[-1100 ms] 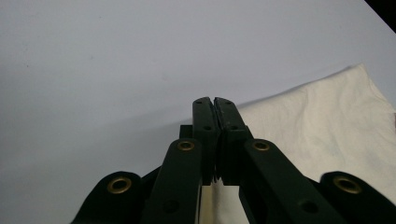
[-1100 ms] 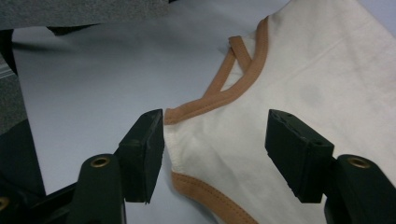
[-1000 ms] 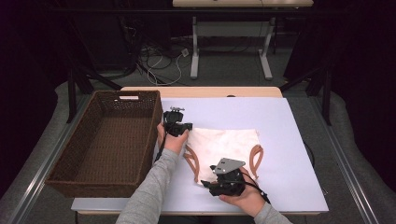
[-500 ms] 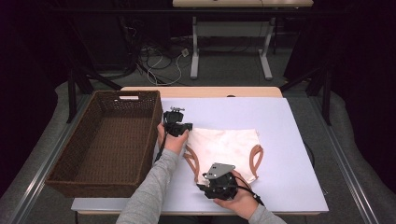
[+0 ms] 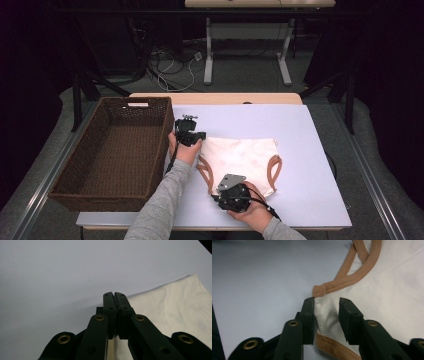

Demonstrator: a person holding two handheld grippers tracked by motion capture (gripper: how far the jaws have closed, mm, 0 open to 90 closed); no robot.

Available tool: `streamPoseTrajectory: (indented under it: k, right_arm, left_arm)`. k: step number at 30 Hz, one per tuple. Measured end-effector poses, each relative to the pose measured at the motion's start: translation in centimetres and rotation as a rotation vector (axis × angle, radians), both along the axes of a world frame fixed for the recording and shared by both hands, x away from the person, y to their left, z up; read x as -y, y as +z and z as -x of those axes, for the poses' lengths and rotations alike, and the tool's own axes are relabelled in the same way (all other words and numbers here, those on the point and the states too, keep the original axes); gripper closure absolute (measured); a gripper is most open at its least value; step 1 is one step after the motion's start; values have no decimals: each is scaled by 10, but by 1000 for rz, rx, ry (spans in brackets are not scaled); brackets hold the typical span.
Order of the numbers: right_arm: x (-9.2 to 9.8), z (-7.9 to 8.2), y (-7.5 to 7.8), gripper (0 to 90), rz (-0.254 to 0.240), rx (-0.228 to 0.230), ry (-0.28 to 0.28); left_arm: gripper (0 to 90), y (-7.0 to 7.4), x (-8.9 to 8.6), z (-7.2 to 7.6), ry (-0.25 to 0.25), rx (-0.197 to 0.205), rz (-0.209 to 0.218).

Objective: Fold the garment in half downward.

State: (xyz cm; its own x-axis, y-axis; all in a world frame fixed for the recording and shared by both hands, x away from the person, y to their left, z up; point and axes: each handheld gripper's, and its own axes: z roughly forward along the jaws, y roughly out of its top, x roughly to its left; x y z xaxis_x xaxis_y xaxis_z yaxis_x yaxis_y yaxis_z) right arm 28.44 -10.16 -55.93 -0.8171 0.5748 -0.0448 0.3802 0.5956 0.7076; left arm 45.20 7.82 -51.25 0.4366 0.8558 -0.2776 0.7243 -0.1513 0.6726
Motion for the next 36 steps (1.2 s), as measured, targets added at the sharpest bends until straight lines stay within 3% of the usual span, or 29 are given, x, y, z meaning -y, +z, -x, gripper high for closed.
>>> streamPoseTrajectory:
  k: [8, 12, 15, 21, 30, 36]
  right_arm:
    - [2, -5, -1, 845, -19, -20, -40]
    - [0, -3, -1, 864, -23, -2, -71]
    - [0, -3, 0, 870, -27, -33, -92]
    - [4, -3, 7, 875, -87, -48, -107]
    - [5, 6, 23, 877, -149, -50, -88]
    - [2, 11, 32, 877, -203, -46, -49]
  left_arm:
    - [879, 0, 1, 0, -3, 1, -3]
    - [879, 0, 0, 0, -5, 3, -3]
    - [879, 2, 0, 1, -2, 5, -3]
    - [879, 7, -2, 2, 1, 14, 5]
    - [879, 29, -3, 11, 9, 56, 11]
    - [879, 49, -5, 19, 20, 74, -19]
